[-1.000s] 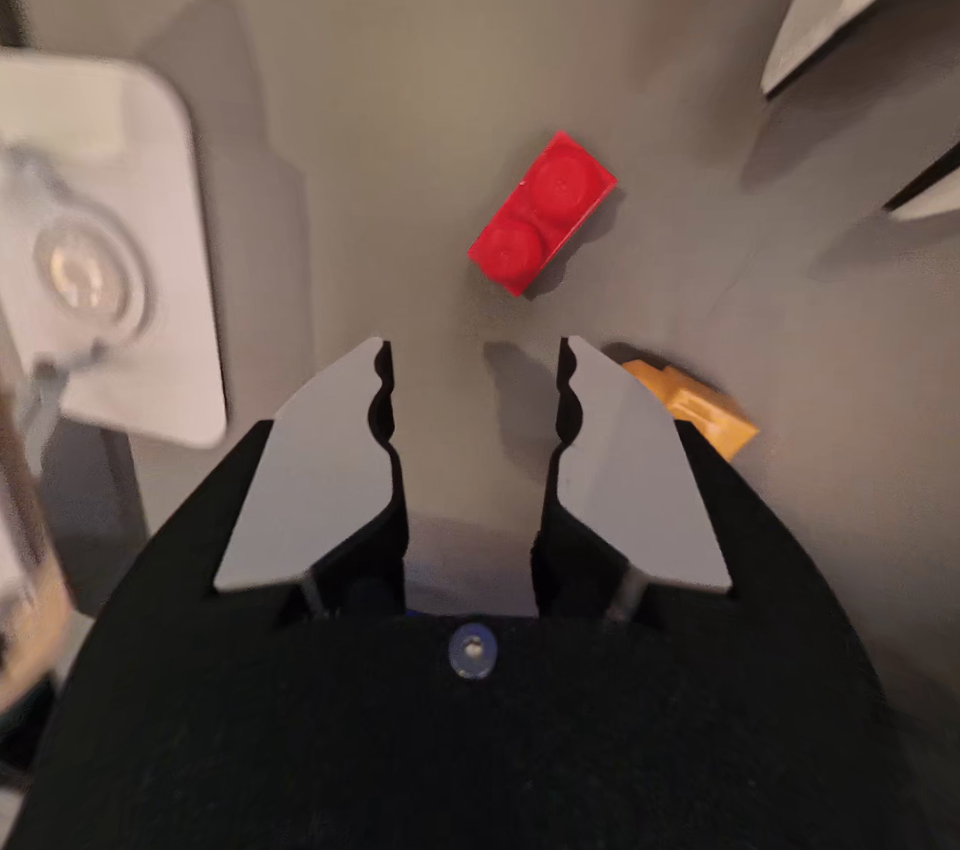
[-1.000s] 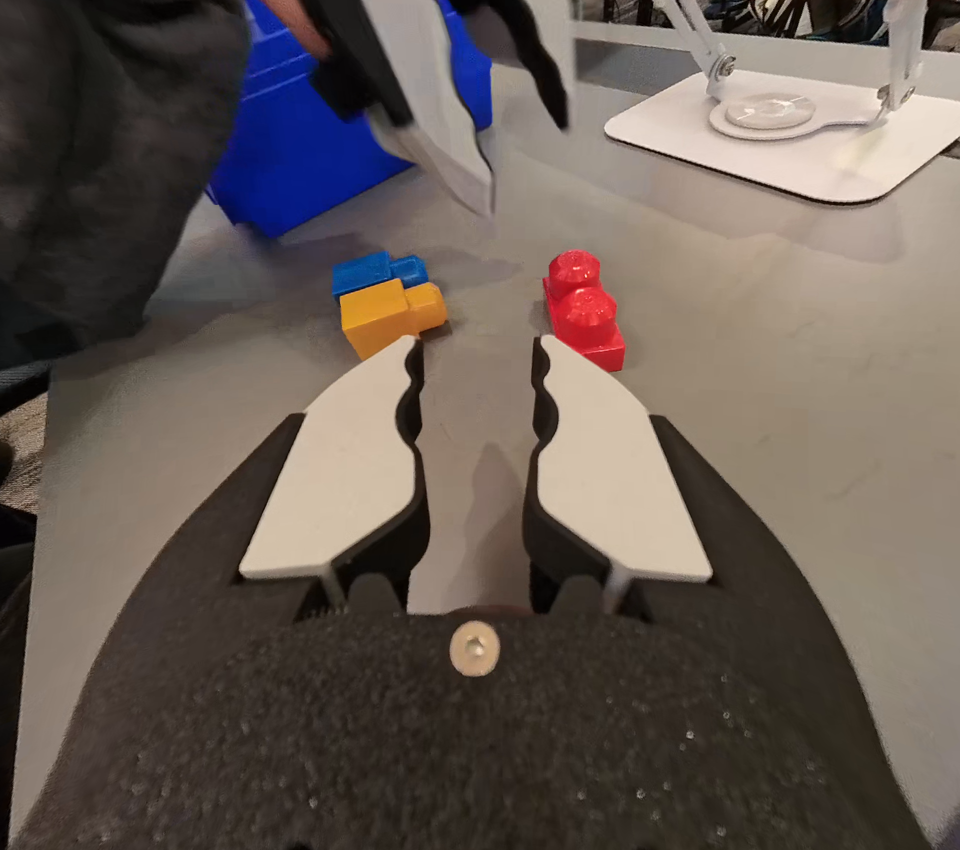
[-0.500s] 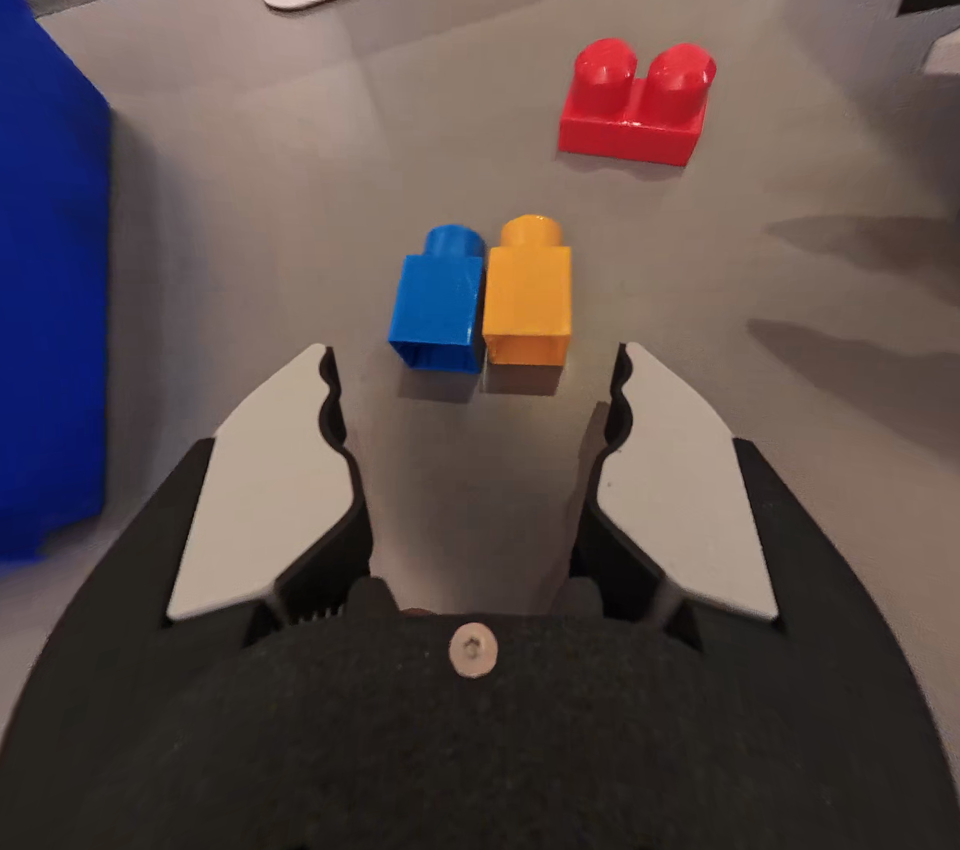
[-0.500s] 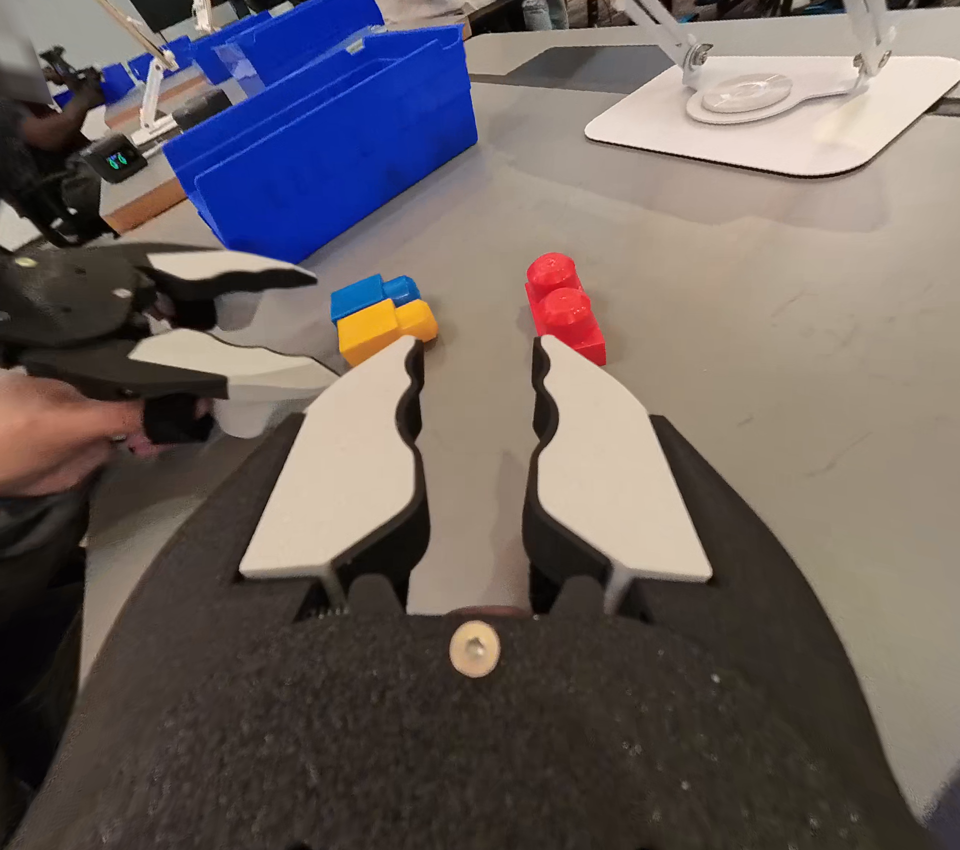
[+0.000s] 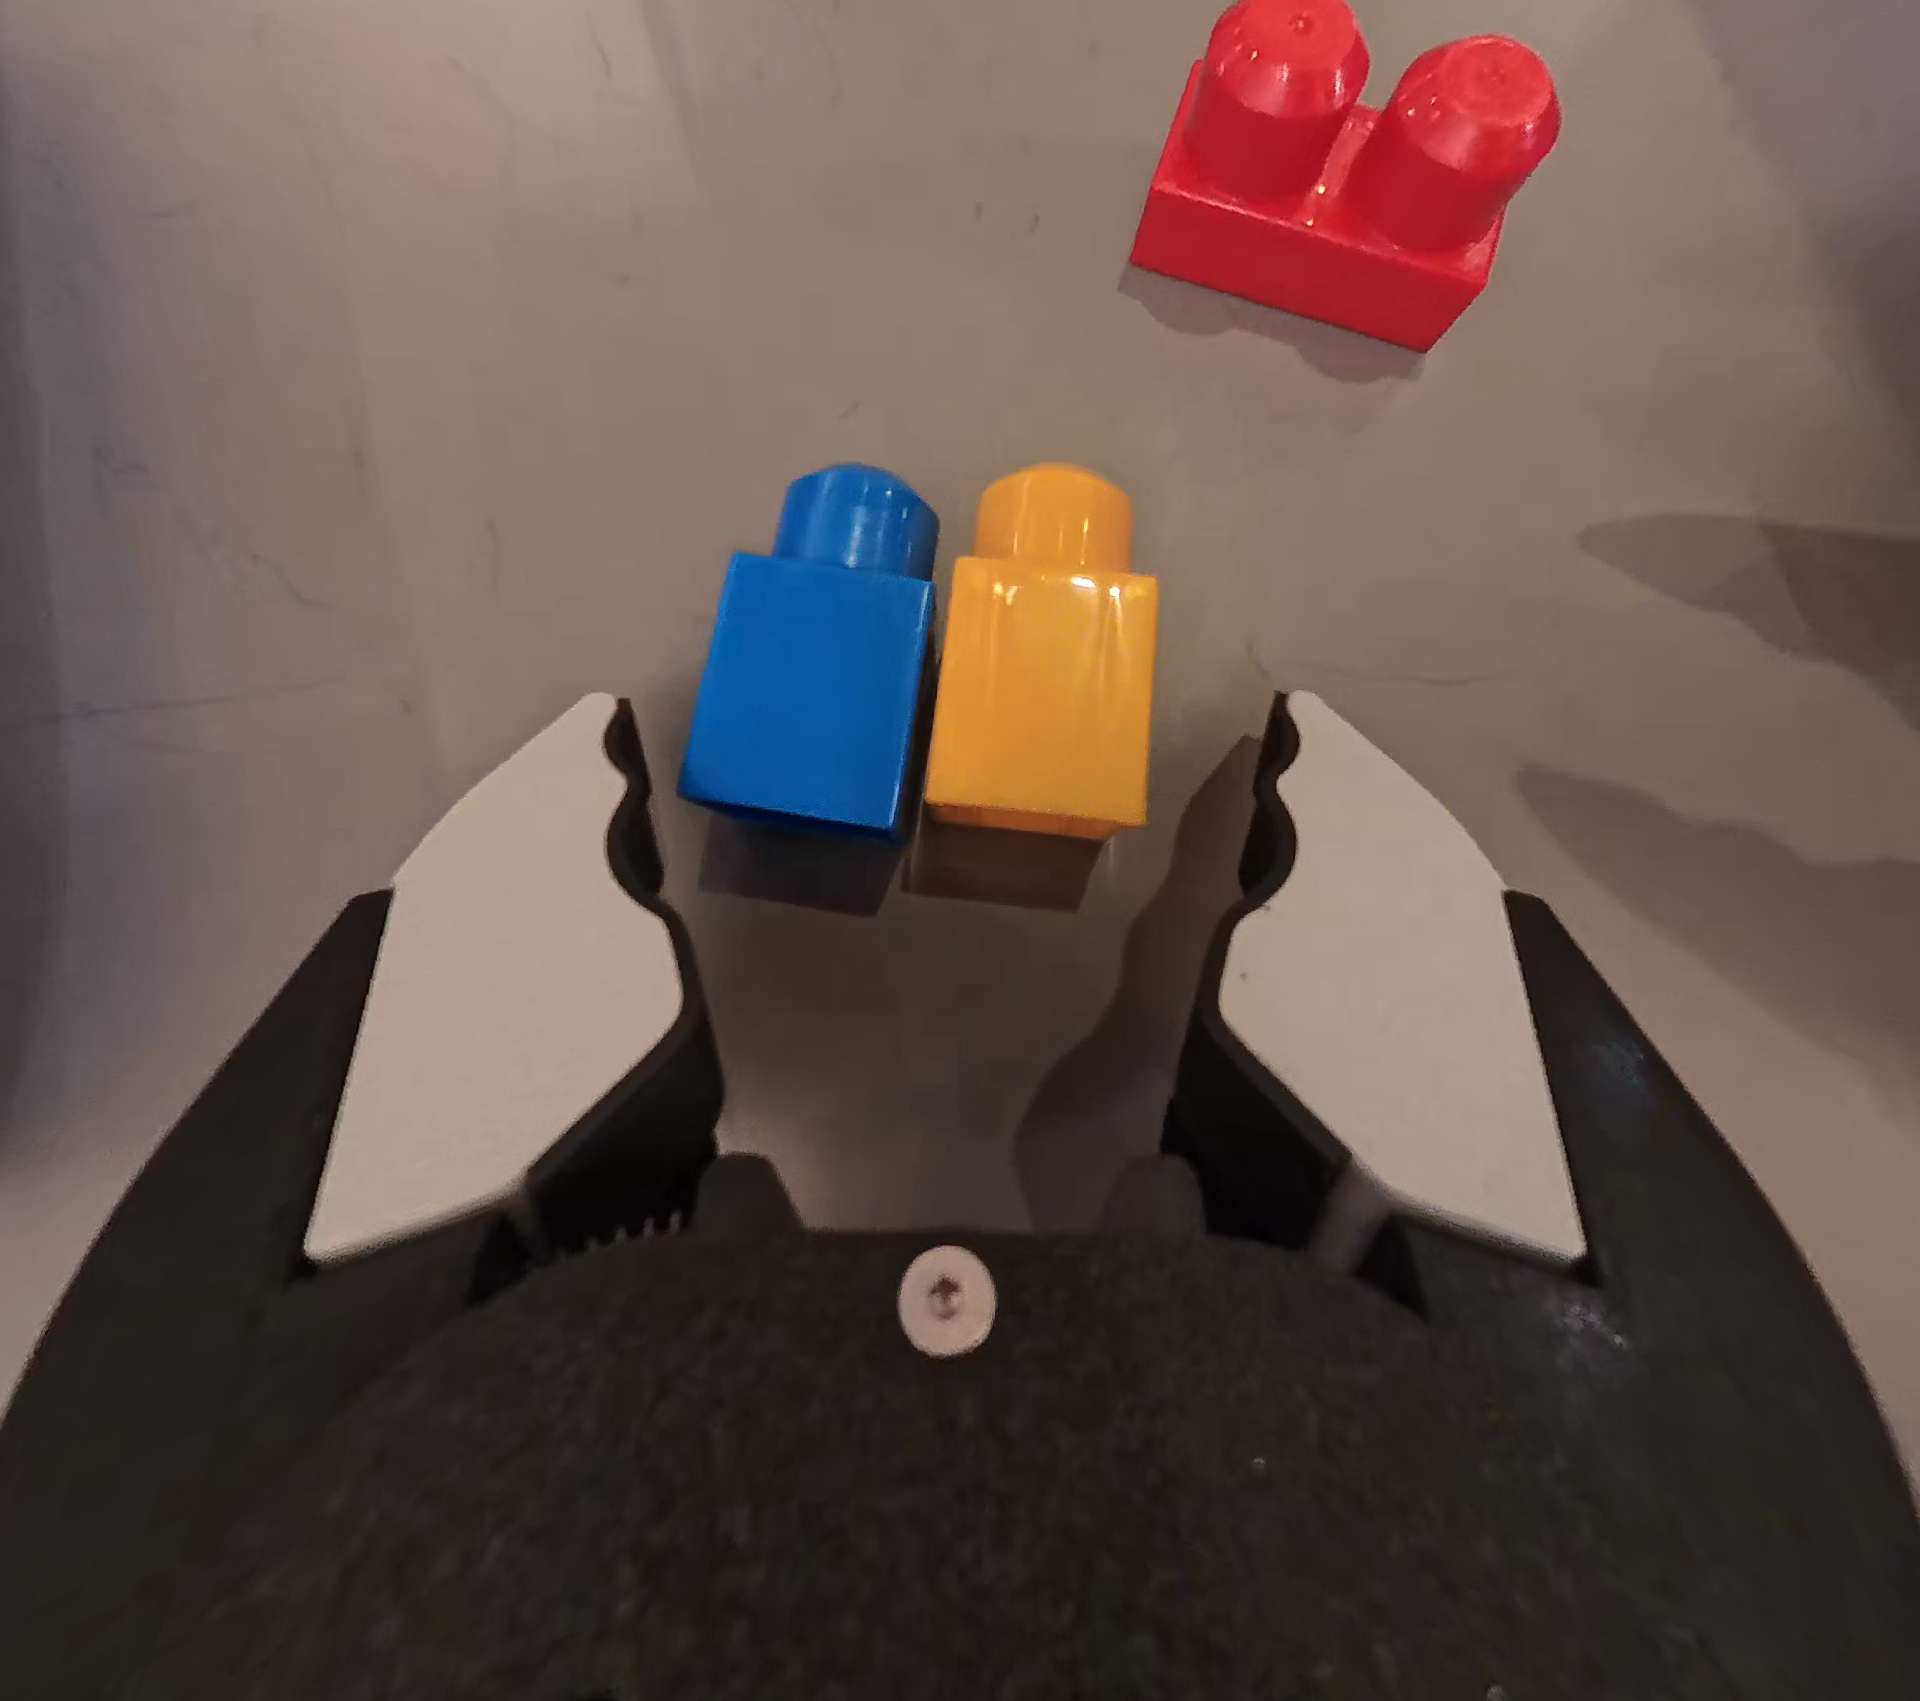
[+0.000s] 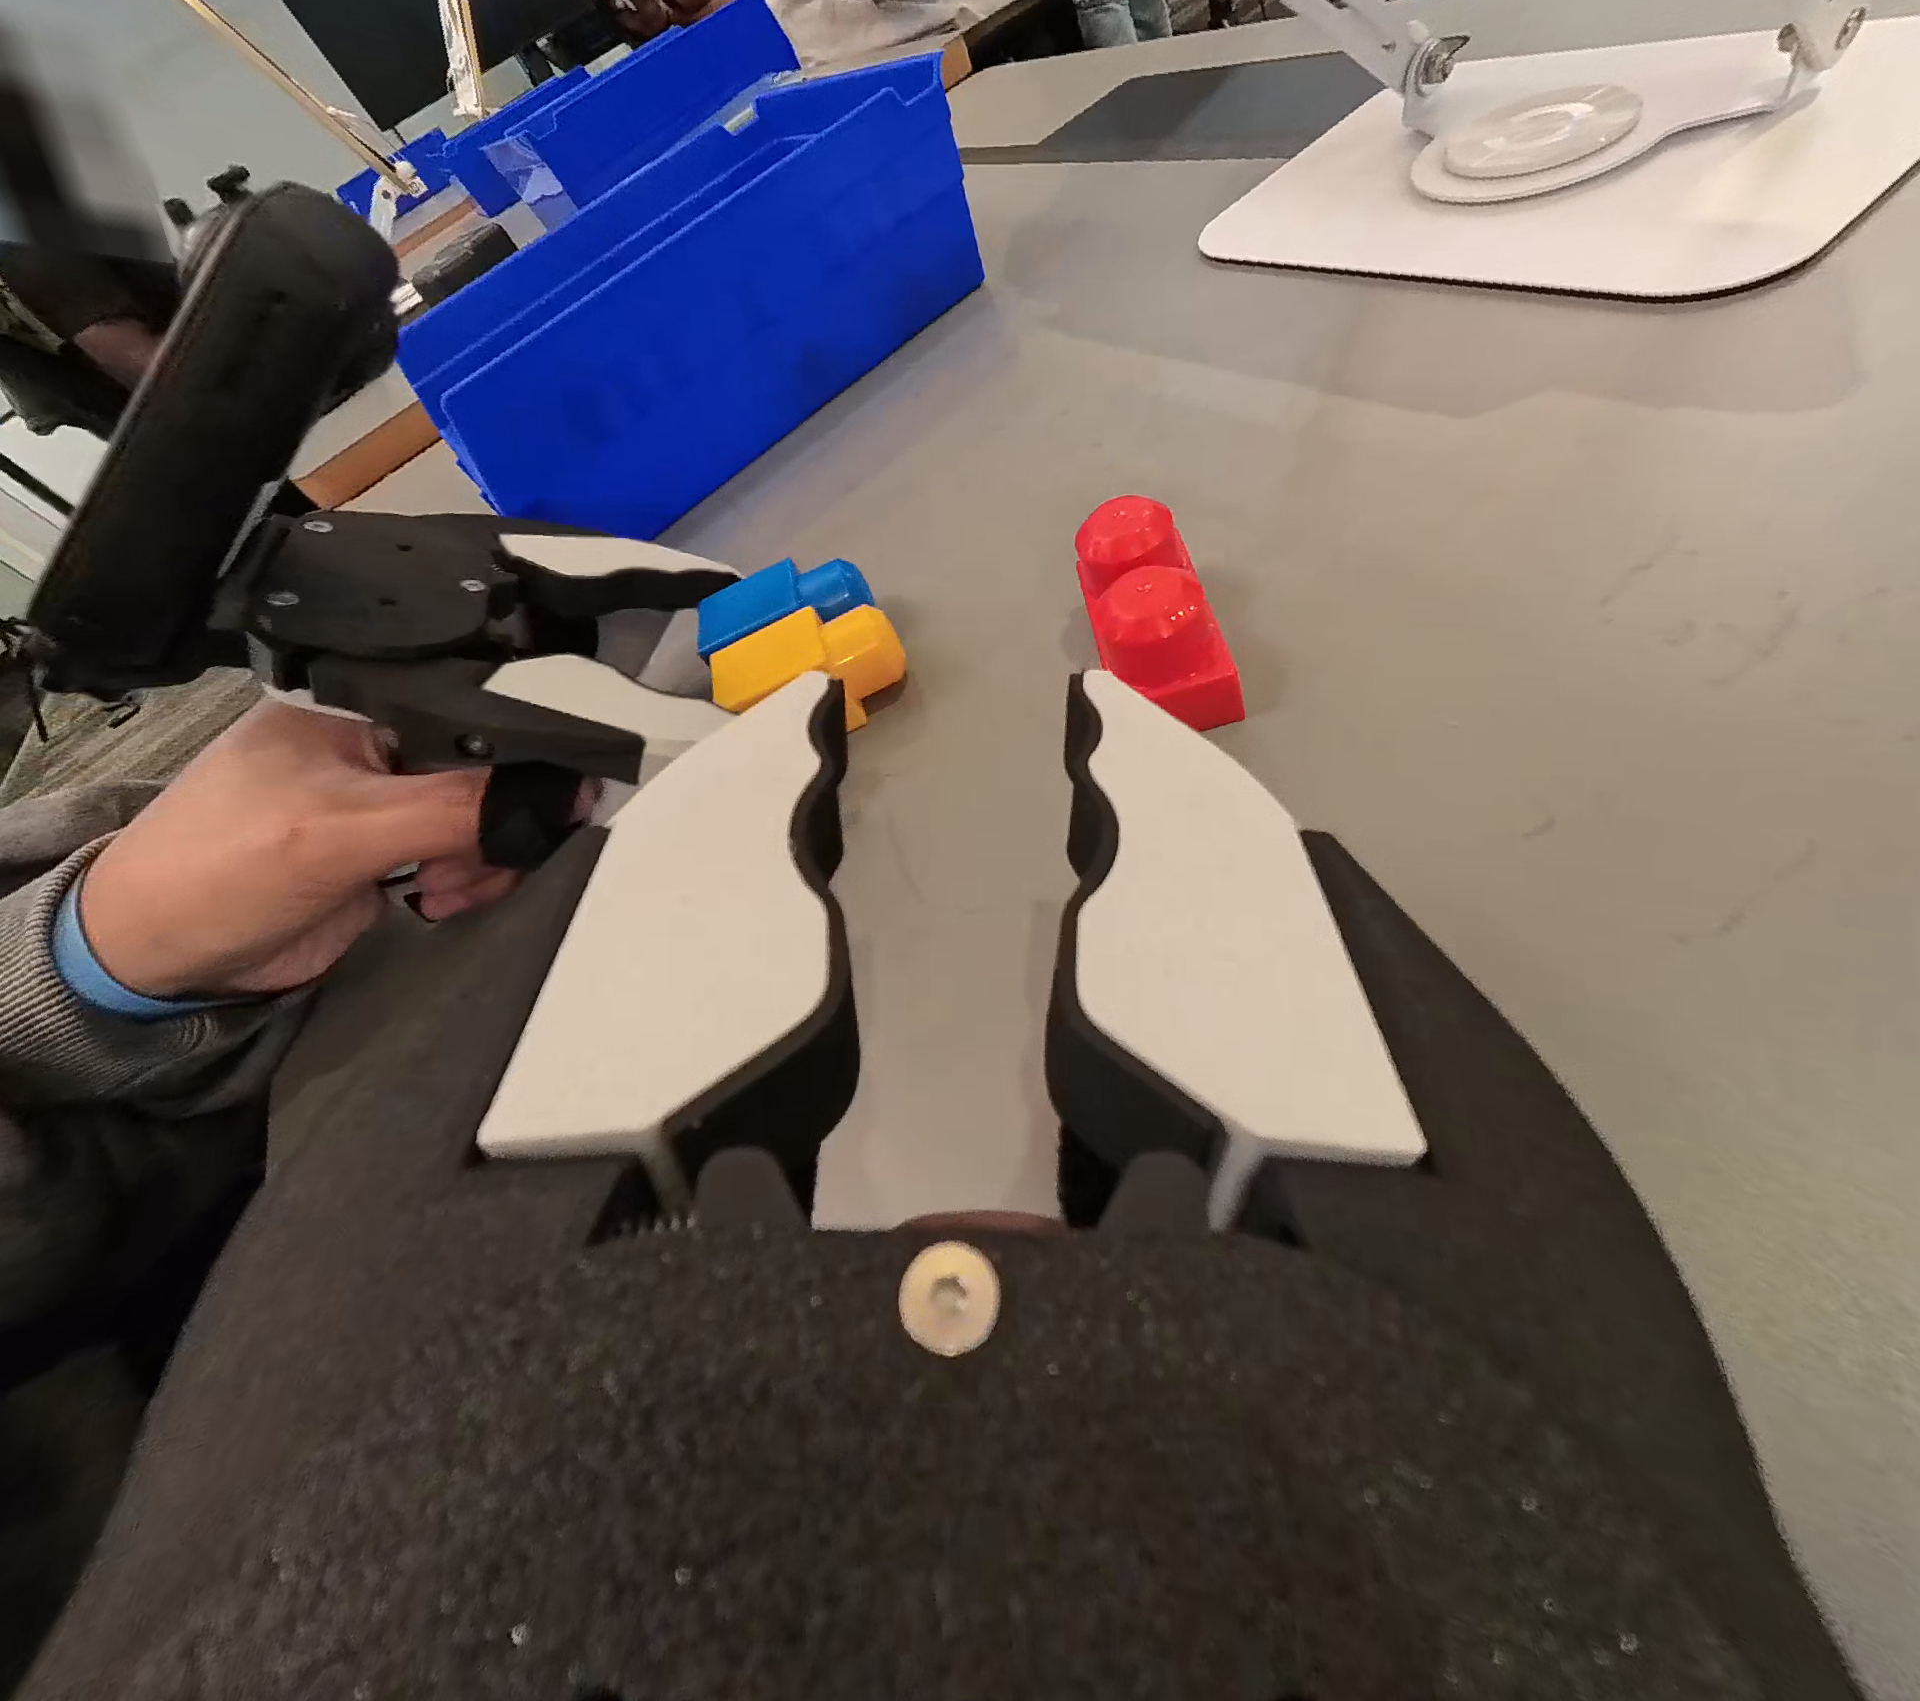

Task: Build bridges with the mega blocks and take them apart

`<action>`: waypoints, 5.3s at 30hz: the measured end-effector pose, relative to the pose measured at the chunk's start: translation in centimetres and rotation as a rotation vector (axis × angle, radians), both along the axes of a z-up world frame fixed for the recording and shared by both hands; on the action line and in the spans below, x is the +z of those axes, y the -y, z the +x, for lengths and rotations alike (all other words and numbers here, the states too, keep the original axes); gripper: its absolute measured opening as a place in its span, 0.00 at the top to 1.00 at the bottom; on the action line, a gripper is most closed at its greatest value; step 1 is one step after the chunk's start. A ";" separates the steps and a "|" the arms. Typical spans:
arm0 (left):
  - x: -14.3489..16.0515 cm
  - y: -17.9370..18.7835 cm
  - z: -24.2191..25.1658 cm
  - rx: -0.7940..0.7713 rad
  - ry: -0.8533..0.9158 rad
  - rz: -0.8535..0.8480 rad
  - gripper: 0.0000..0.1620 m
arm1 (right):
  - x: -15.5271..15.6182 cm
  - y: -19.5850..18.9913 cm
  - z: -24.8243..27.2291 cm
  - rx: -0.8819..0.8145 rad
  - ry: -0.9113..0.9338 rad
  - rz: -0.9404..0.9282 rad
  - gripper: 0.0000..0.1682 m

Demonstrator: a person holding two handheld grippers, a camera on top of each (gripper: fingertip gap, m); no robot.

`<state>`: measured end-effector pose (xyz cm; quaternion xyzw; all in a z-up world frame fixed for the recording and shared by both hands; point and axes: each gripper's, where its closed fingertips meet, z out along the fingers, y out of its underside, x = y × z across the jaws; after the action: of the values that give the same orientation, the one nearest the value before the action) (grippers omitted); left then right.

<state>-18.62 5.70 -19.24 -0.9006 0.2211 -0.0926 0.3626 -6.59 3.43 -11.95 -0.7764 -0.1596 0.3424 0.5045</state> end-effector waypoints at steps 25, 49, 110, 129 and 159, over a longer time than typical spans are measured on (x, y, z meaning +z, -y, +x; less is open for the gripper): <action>-0.2 -0.6 -0.1 -0.009 -0.053 -0.051 0.49 | -0.2 0.2 -0.2 0.014 -0.002 -0.014 0.76; 0.1 -0.6 -0.5 -0.113 -0.018 -0.056 0.47 | -0.5 0.1 -0.2 0.013 0.002 -0.023 0.76; -0.5 -1.2 -1.6 -0.155 -0.038 -0.010 0.43 | -1.0 0.3 -0.5 0.029 0.025 -0.036 0.76; -0.4 -1.2 -1.0 -0.185 -0.032 -0.029 0.51 | -1.1 0.3 -0.6 0.034 0.025 -0.041 0.76; 0.3 -1.4 -1.1 -0.211 -0.132 -0.131 0.53 | -1.3 0.5 -0.8 0.046 0.034 -0.050 0.76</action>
<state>-19.76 7.05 -18.90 -0.8982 0.3315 -0.0849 0.2760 -7.43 2.94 -13.21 -0.7906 -0.1773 0.3447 0.4741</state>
